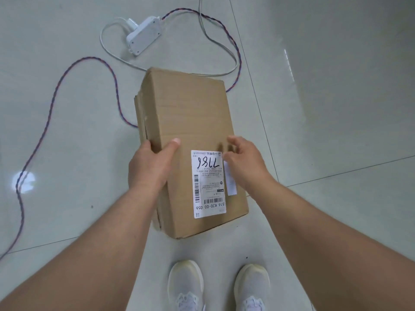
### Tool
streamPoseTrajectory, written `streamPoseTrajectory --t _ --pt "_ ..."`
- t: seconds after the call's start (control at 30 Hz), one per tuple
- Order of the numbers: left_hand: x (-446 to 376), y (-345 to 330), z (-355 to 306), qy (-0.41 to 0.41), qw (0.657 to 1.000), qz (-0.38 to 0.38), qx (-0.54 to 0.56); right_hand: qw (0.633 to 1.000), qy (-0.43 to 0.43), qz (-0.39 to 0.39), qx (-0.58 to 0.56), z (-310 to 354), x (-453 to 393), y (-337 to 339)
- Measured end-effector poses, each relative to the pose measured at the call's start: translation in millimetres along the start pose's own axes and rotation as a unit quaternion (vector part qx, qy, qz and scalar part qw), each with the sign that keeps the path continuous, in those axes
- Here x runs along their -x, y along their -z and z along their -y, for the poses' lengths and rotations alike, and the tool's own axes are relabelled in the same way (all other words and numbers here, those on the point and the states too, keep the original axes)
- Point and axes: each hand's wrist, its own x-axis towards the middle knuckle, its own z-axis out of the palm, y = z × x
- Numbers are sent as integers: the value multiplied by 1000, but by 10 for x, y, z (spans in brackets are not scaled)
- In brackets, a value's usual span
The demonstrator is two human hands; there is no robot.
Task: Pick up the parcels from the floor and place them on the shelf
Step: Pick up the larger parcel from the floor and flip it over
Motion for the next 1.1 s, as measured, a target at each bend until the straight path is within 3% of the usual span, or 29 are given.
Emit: streamPoseTrajectory --t 0.13,0.4,0.67,0.83,0.93,1.1 --pt "-35 41 189 48 997 -26 58 993 -94 -16 71 -166 -17 29" --pt "25 4 263 66 995 -15 68 992 -99 18 77 -277 -35 28" --pt "65 -6 199 51 995 1 83 991 -112 26 72 -317 5 9" --pt "110 9 46 -10 991 33 126 985 -150 52 61 -371 72 -26" --pt "58 0 130 -11 995 27 96 984 -163 36 61 -366 100 -57" --pt "4 3 311 31 997 -36 -65 984 -98 -84 125 -291 45 -68"
